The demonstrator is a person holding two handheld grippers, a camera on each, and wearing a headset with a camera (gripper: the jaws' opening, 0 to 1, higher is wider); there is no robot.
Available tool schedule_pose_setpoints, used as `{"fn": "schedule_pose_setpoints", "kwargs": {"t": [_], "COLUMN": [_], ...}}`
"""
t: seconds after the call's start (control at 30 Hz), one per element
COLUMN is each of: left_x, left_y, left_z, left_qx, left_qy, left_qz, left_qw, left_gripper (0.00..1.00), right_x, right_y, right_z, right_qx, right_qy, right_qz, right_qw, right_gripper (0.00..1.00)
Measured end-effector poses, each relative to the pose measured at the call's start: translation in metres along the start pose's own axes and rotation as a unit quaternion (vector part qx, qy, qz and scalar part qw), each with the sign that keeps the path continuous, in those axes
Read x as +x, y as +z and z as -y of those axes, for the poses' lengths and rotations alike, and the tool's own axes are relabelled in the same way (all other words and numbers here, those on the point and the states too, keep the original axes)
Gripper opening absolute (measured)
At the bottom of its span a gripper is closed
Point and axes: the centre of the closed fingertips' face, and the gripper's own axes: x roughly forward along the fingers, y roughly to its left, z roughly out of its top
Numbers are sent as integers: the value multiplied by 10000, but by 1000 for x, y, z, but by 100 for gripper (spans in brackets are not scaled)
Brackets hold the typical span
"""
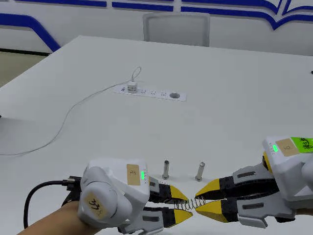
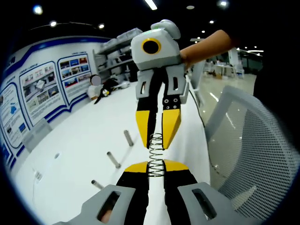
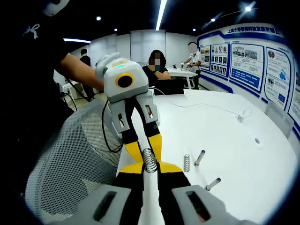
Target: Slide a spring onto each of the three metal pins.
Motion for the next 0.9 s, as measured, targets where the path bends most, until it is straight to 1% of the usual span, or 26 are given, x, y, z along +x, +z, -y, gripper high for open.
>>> {"fn": "schedule_pose_setpoints", "kwargs": {"t": [0.13, 0.17, 0.23, 0.27, 0.3, 0.33, 0.43, 0.5, 0.57, 0.63, 0.77, 0.83, 0.9], "left_x": [2, 2, 2, 3, 3, 3, 4, 3, 2, 1, -1, -1, -2], "left_y": [-1, -1, 0, 1, 2, 3, 3, 1, 1, 1, 0, -1, -3], "left_z": [1, 1, 2, 2, 2, 1, 0, 0, 0, 0, -1, -1, -3], "left_qx": [-98, -78, -77, -78, -69, -92, -138, -183, -202, -280, -264, -298, -379], "left_qy": [-11, 2, -5, -5, 19, 29, 106, 123, 171, 220, 289, 287, 313], "left_qz": [39, 26, 25, 37, 56, 87, 77, 68, 95, 133, 159, 164, 163], "left_qw": [9999, 10000, 10000, 10000, 10000, 9999, 9998, 9997, 9996, 9993, 9991, 9990, 9987], "left_gripper": [10, 10, 10, 10, 10, 10, 10, 10, 11, 11, 12, 13, 16], "right_x": [1, 1, 1, 1, 1, 1, 4, 5, 5, 6, 8, 8, 8], "right_y": [6, 6, 11, 14, 22, 24, 24, 22, 23, 23, 23, 23, 24], "right_z": [-2, -2, -4, -4, -5, -5, -2, -2, -3, -3, -2, -1, 0], "right_qx": [156, 149, 211, 258, 376, 391, 384, 420, 469, 439, 432, 430, 448], "right_qy": [32, 25, 44, 53, 73, 54, -19, -14, -21, -58, -93, -117, -127], "right_qz": [191, 193, 308, 389, 575, 611, 547, 527, 547, 550, 535, 522, 533], "right_qw": [9997, 9997, 9993, 9989, 9976, 9974, 9978, 9977, 9974, 9975, 9976, 9976, 9975], "right_gripper": [11, 11, 11, 11, 11, 11, 10, 10, 10, 10, 10, 10, 10]}}
